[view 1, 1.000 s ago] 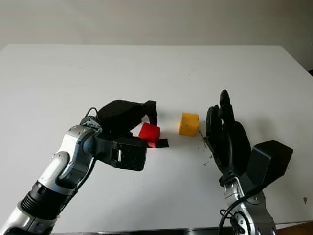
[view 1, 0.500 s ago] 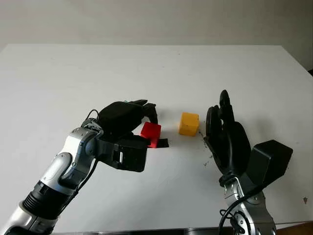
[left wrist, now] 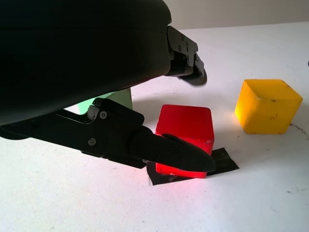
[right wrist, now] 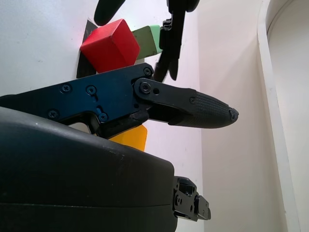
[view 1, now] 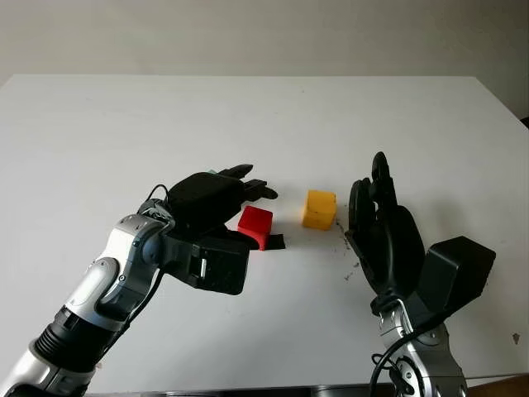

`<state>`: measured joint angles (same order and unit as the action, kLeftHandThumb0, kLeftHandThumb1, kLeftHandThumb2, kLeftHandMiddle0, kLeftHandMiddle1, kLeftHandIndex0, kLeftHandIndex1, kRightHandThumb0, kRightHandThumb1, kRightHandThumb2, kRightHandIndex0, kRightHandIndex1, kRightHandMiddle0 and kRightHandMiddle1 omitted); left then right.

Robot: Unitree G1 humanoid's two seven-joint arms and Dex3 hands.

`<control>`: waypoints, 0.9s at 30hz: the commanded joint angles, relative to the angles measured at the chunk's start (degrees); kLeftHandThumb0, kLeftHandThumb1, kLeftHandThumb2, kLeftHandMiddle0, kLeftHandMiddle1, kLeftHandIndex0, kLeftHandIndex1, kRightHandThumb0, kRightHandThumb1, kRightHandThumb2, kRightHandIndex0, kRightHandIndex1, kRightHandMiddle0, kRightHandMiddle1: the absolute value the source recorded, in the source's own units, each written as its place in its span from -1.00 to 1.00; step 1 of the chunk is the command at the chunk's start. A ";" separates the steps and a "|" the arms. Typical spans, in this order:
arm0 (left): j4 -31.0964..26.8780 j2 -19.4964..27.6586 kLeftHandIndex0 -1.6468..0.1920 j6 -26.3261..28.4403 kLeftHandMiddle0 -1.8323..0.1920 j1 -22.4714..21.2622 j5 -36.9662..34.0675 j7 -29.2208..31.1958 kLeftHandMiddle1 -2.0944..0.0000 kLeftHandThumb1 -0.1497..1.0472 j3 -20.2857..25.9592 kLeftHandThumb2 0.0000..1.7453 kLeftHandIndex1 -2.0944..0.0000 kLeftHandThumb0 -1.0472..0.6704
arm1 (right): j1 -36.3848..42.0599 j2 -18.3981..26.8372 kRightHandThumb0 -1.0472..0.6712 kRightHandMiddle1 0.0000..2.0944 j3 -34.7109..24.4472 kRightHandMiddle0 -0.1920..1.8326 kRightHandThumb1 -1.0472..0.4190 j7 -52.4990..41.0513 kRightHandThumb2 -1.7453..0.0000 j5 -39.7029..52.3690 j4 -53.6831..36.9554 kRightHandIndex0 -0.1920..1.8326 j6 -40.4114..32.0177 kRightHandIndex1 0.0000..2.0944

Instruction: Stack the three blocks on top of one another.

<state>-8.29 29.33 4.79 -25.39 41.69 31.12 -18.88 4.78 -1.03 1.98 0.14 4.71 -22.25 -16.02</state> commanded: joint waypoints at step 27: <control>3.21 -16.07 0.88 -7.31 0.88 12.97 -43.60 -23.00 0.94 1.00 29.96 -0.50 0.93 -0.63 | -14.01 17.14 -0.48 -0.98 -6.93 -0.99 -0.92 -7.16 0.94 -7.50 0.56 -1.00 -2.45 -1.00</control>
<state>-5.36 13.75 -1.80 -13.09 -0.95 8.54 10.20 -7.22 13.98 -4.81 -6.46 -2.04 -21.39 -18.28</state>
